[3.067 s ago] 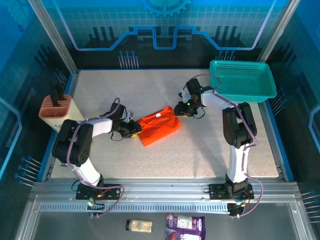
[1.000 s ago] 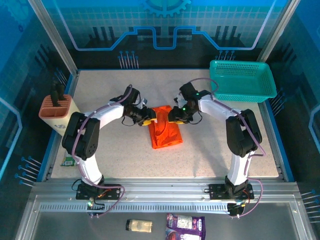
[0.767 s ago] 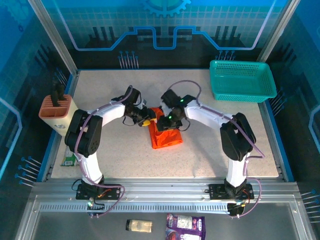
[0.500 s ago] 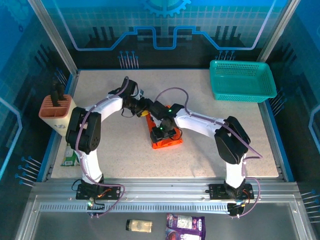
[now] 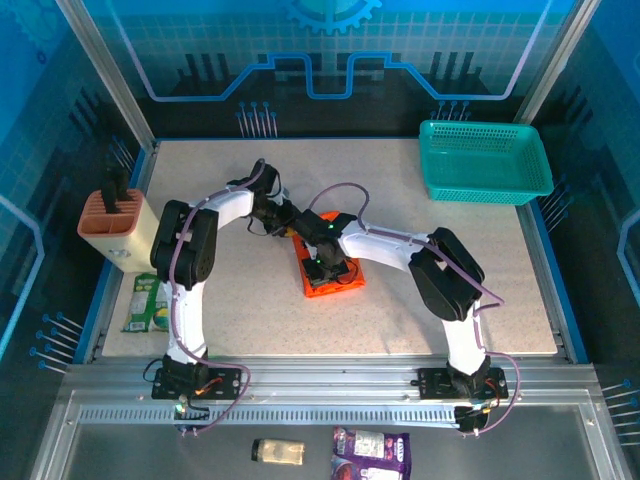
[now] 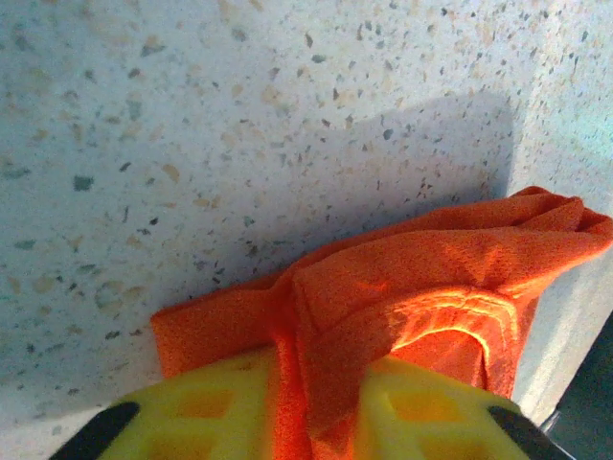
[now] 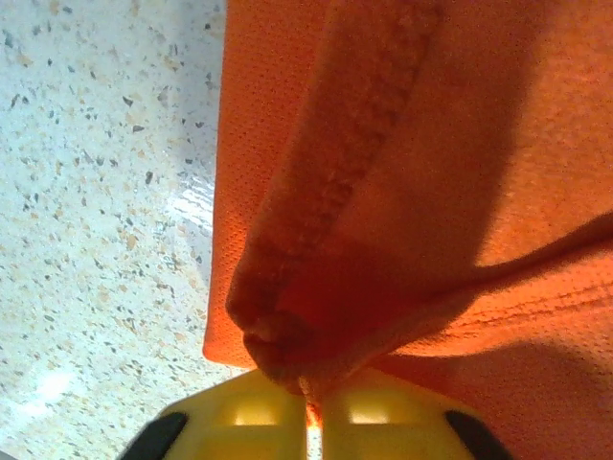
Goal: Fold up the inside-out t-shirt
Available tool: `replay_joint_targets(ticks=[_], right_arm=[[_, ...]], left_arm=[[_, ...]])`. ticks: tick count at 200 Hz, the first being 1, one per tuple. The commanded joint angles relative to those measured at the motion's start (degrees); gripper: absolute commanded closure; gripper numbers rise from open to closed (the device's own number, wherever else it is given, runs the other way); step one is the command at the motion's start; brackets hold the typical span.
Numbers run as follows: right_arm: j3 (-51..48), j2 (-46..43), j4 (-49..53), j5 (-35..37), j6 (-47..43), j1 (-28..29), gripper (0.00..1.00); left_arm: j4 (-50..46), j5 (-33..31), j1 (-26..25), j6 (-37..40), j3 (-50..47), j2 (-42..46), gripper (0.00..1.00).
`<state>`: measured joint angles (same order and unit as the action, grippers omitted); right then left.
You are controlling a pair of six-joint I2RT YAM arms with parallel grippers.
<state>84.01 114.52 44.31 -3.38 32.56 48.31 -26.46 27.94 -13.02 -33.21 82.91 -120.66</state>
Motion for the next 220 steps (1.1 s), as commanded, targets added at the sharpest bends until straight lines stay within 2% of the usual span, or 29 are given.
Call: replay_joint_targets(ticks=[1,23,57,68,96,115,160,177,187,212,220], right_arm=[[1.0,-1.7,2.0,0.4,-0.5,-0.2,0.99],[3.0,-3.3,5.0,0.4,-2.1,-0.5,1.0],[6.8,-5.5,10.3,-2.4,-4.5,-0.2,1.0],[6.2,-5.4,8.8,-5.5,-4.9,0.2,1.0],[4.1,0.1,2.8,-16.3,-4.7,0.4,1.0],[2.7,2.9,-2.2,-21.1,-3.5,0.6,1.0],[1.9,4.3,-8.0,-23.8,-1.0,0.0,1.0],[2.0,3.6,-9.3,-24.5,-0.5,-0.1,1.0],[2.0,3.0,-10.4,-25.2,-0.1,-0.2,1.0],[0.5,1.9,-16.4,-29.9,1.7,-0.4,0.75],[0.0,1.1,-17.3,-30.3,2.0,-0.9,0.71]], left_arm=[[0.8,0.6,-0.3,-0.3,1.2,0.9,0.88],[0.9,-0.1,-0.3,-0.6,2.0,2.5,1.0],[-3.6,-2.8,-0.1,1.7,2.7,7.2,1.0],[-5.4,-5.6,0.2,2.8,1.4,8.5,1.0],[-4.7,-7.1,2.1,3.6,-4.3,7.7,1.0],[-3.4,-8.9,2.1,4.2,-6.8,7.2,1.0],[-3.8,-13.0,2.9,5.7,-6.5,4.8,1.0],[-3.3,-13.0,3.0,5.8,-6.0,4.9,0.95],[-2.4,-12.8,3.0,5.4,-6.3,5.8,0.88],[-1.3,-12.5,3.0,4.4,-7.2,10.1,0.69],[-0.5,-11.9,3.2,4.3,-8.0,12.3,0.64]])
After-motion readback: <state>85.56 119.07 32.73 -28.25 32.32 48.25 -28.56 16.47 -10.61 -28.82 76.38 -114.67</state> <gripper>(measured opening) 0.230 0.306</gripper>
